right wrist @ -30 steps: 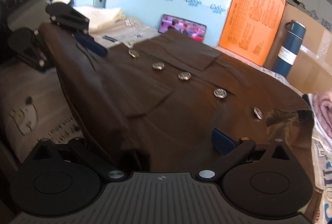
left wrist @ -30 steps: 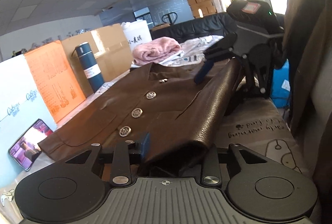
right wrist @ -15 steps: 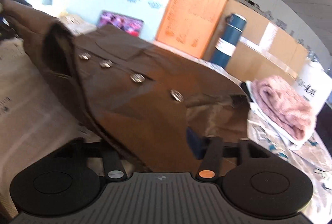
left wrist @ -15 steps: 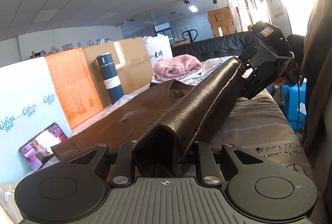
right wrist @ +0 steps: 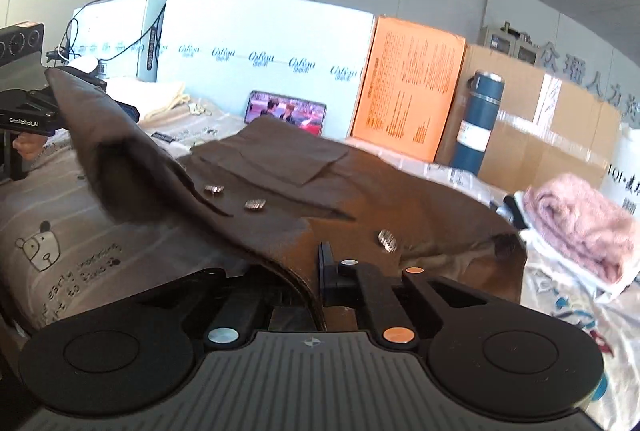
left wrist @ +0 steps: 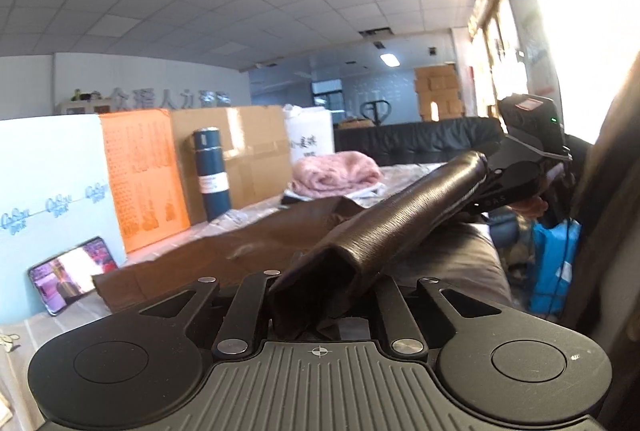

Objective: Fold clothes
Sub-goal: 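Fold the lifted side over the jacket front with the left gripper while the right gripper pinches the hem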

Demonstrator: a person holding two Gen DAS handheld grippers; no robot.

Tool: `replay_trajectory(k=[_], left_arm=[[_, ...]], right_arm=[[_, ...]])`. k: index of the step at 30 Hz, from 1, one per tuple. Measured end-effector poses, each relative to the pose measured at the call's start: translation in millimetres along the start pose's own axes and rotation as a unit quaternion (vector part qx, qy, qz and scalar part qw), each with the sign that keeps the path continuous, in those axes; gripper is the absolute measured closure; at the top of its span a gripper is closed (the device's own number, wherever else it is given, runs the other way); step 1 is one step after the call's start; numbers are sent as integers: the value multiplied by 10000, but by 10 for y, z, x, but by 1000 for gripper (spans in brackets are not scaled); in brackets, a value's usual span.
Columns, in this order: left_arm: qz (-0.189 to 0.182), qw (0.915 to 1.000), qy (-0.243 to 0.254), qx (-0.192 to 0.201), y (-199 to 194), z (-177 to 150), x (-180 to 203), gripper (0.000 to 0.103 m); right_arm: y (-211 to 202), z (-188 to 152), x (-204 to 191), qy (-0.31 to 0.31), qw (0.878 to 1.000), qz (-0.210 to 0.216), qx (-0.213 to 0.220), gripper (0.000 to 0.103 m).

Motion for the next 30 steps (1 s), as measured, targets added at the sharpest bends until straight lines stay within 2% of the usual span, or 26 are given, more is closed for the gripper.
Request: replay_trajectory(k=[3,7,10,16,24,27,30], left_arm=[[284,9993,-235,93,155,151,-179,91],[588,9939,-937,31,400,291,-550,90],[691,9868,-1459,-140,617,287,-821,90],[642,9688,-2333,-544,1074,173,-1280,90],[816,9383,-3103,-1291,1520,-291,-1661,90],[841,9246,-3426,-1436,1563,-436,-1774,90],[909,9094,-3784,-1470,1588,-539,-1914,83]], right_arm=[[84,168,113,-304,9994,-11,179,99],[219,492,320,-876,9959,177,166,99],[382,738,527,-1254,9904,547,-180,99],[779,1114,980,-1535,9761,1162,-1011,99],[1227,1257,1515,-1640,9673,893,-1714,68],[1264,1232,1766,-1307,9769,614,-1575,60],[1238,1161,2009,-798,9894,159,-1200,41]])
Point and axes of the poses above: each gripper's, at about its wrist camera, not at the fingertips, and y roughly the way its jaws point, x to its right, z to its top, the point moved 2 cm from there along y, roughly the way its jaws point, and after that the axes turned 7 degrees about z, right-handed, at the moved point
